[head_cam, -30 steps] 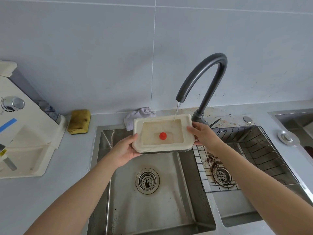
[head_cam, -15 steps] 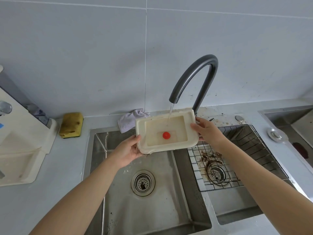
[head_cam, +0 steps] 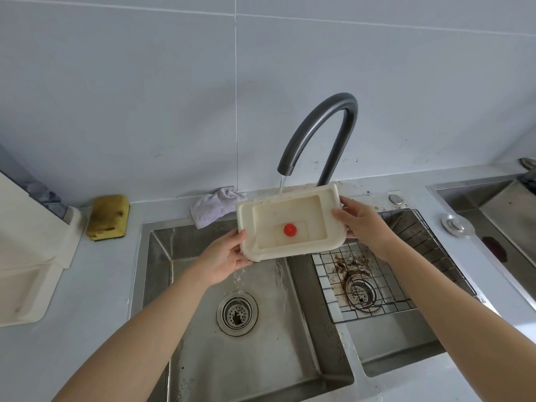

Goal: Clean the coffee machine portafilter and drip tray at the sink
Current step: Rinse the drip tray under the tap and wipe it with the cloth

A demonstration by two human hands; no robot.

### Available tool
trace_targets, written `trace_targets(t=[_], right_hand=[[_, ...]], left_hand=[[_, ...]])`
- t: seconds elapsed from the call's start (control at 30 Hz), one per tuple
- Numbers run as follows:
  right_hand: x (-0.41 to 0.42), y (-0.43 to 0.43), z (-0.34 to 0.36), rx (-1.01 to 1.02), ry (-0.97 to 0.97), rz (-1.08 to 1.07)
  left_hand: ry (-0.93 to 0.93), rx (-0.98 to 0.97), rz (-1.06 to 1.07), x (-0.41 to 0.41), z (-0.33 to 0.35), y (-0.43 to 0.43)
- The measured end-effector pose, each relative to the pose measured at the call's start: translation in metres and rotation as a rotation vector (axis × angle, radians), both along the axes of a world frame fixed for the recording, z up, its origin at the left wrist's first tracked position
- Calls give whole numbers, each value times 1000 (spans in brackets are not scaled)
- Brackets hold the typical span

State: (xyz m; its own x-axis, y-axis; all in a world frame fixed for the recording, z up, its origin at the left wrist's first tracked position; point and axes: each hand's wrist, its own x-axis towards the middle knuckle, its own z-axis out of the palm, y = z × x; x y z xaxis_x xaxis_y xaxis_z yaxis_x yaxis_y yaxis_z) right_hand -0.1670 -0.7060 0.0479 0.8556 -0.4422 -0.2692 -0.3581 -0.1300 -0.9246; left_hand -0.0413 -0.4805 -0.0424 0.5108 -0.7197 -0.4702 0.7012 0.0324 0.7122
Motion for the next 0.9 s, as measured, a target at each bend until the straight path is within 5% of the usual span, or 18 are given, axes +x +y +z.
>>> trace_targets(t=[0.9], right_hand=[[7,-28,22,39,-183,-112]], left_hand=[[-137,-87,-66,36,44,-38]])
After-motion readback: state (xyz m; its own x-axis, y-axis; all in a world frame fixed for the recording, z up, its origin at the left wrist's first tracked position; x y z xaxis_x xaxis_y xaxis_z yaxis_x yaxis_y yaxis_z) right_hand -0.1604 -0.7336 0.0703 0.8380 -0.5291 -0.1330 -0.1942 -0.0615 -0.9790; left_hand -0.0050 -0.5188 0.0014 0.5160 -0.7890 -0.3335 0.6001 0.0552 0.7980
